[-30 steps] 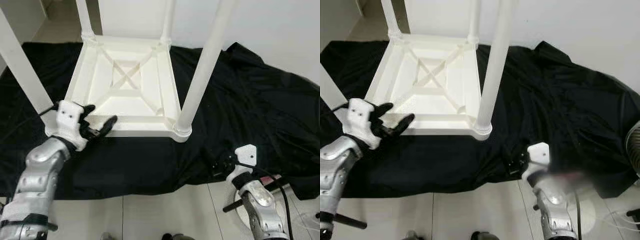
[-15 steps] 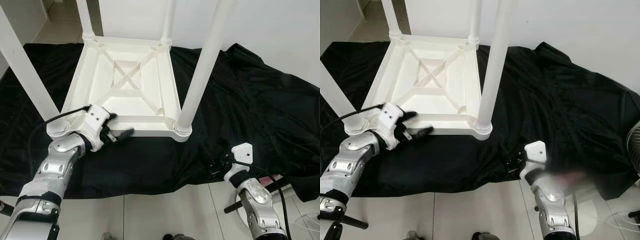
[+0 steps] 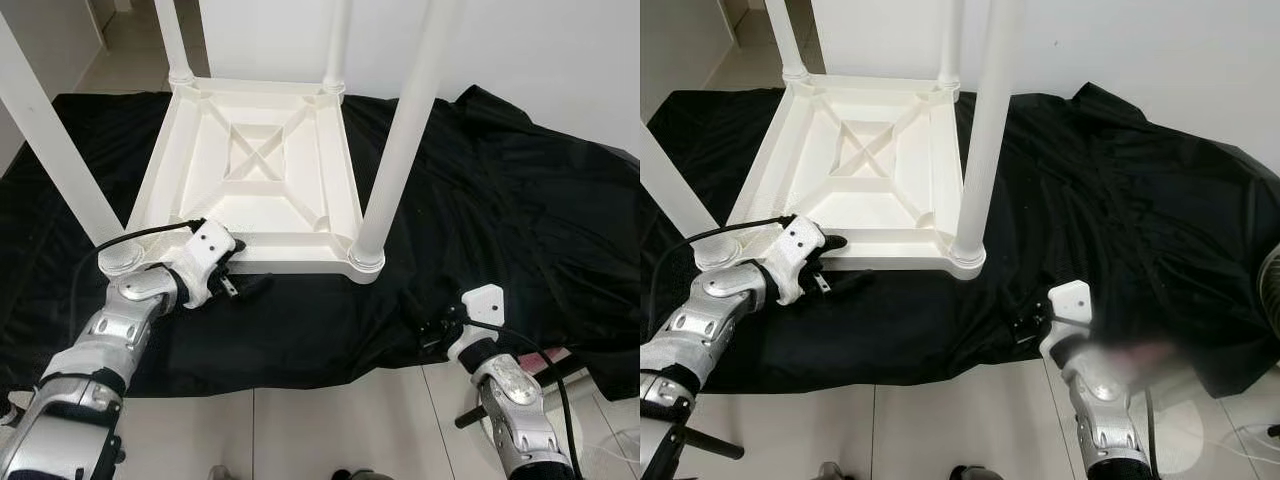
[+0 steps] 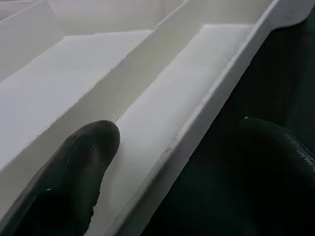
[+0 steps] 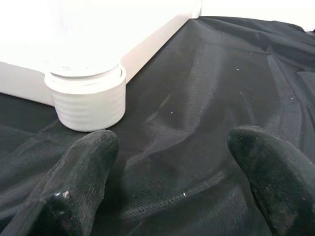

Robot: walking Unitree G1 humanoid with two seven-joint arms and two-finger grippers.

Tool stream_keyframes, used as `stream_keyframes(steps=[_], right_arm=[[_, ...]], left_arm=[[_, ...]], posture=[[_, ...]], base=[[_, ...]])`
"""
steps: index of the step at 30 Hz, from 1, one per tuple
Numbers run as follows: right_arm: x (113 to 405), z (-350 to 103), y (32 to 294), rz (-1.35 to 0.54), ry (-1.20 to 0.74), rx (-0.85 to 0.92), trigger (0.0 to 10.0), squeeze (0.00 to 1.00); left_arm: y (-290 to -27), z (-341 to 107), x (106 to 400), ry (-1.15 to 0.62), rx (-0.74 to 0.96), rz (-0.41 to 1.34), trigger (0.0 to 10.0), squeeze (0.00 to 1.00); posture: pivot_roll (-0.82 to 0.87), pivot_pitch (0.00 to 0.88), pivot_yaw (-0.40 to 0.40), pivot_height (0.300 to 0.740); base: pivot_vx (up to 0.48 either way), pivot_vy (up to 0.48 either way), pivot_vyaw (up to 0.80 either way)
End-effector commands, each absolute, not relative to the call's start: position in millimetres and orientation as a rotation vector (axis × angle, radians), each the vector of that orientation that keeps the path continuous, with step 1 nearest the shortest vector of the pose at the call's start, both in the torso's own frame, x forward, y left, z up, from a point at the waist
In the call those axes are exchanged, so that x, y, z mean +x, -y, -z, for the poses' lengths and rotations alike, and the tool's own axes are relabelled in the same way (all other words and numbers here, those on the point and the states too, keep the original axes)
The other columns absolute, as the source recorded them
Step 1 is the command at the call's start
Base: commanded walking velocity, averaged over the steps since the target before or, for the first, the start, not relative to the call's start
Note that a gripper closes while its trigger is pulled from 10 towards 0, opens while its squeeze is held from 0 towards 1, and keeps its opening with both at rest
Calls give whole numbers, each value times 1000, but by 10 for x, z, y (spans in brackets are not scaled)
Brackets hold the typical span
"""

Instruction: Building children table

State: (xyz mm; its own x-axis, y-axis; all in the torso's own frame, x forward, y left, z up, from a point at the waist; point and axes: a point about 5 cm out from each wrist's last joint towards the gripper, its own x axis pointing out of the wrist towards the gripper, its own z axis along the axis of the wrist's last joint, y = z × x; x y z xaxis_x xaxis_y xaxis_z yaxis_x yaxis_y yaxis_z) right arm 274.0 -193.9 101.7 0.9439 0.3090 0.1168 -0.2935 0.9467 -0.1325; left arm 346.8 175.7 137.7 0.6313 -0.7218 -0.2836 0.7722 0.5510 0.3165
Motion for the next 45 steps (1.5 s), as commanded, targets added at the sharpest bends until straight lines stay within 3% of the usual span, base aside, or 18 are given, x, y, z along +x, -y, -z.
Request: stream_keyframes(steps=[1, 2, 4, 8, 9, 19, 29, 30, 31, 32, 35, 37, 39, 40, 41, 43, 44, 45], right_arm=[[2743, -994, 1973, -302, 128, -140, 10000, 0], [2757, -997, 1971, -305, 129, -145, 10000, 0], [2768, -999, 1969, -308, 129, -149, 10000, 0], [2787, -1007, 1965, -312, 131, -155, 10000, 0], [2793, -1011, 1964, -313, 133, -159, 10000, 0], [2807, -990, 1951, -319, 132, -165, 10000, 0], [2832, -979, 1931, -335, 129, -171, 10000, 0], [2838, -976, 1925, -338, 127, -171, 10000, 0], [2838, -976, 1925, -338, 127, -171, 10000, 0], [2847, -972, 1912, -342, 125, -169, 10000, 0], [2851, -971, 1907, -344, 124, -169, 10000, 0], [2859, -969, 1889, -352, 125, -170, 10000, 0], [2861, -969, 1882, -355, 126, -172, 10000, 0], [2864, -970, 1882, -355, 127, -174, 10000, 0], [2864, -970, 1882, -355, 127, -174, 10000, 0], [2864, -969, 1911, -341, 128, -176, 10000, 0], [2864, -969, 1911, -341, 128, -176, 10000, 0], [2861, -967, 1920, -337, 128, -176, 10000, 0]], left_arm=[[-1743, -1286, 3414, -213, 469, 1040, 10000, 0], [-1744, -1271, 3396, -260, 453, 1091, 7059, 0], [-1746, -1261, 3381, -293, 440, 1126, 6588, 0], [-1757, -1259, 3326, -335, 453, 1205, 6157, 0], [-1779, -1262, 3293, -350, 473, 1236, 7529, 0], [-1961, -1342, 3087, -385, 498, 1370, 8392, 0], [-1991, -1377, 2845, -387, 469, 1446, 4314, 0], [-1962, -1370, 2872, -376, 465, 1427, 6706, 0], [-1962, -1370, 2872, -376, 465, 1427, 6706, 0], [-1907, -1361, 2922, -363, 451, 1403, 8706, 0], [-1883, -1359, 2936, -360, 445, 1397, 8706, 0], [-1830, -1333, 2933, -363, 464, 1411, 6392, 0], [-1811, -1322, 2922, -366, 474, 1422, 6392, 0], [-1789, -1304, 2909, -376, 484, 1430, 8784, 0], [-1789, -1304, 2909, -376, 484, 1430, 8784, 0], [-1759, -1244, 2862, -410, 492, 1458, 4039, 0], [-1759, -1244, 2862, -410, 492, 1458, 4039, 0], [-1749, -1229, 2837, -421, 487, 1470, 1020, 0]], posture=[[-21, 101, -12, 740], [-19, 101, -13, 740], [-19, 101, -13, 740], [-20, 102, -11, 740], [-19, 104, -8, 740], [-9, 111, -11, 740], [3, 113, -14, 740], [6, 114, -16, 740], [6, 114, -16, 740], [10, 117, -21, 740], [10, 117, -21, 740], [5, 116, -18, 740], [5, 116, -18, 740], [1, 115, -16, 740], [1, 115, -16, 740], [-5, 113, -9, 740], [-5, 113, -9, 740], [-7, 113, -7, 740]], base=[[0, 0, 0], [0, 0, 0], [0, 0, 0], [0, 0, 0], [0, 0, 0], [0, 0, 0], [0, 0, 0], [0, 0, 0], [0, 0, 0], [0, 0, 0], [0, 0, 0], [0, 0, 0], [0, 0, 0], [0, 0, 0], [0, 0, 0], [0, 0, 0], [0, 0, 0], [0, 0, 0]])
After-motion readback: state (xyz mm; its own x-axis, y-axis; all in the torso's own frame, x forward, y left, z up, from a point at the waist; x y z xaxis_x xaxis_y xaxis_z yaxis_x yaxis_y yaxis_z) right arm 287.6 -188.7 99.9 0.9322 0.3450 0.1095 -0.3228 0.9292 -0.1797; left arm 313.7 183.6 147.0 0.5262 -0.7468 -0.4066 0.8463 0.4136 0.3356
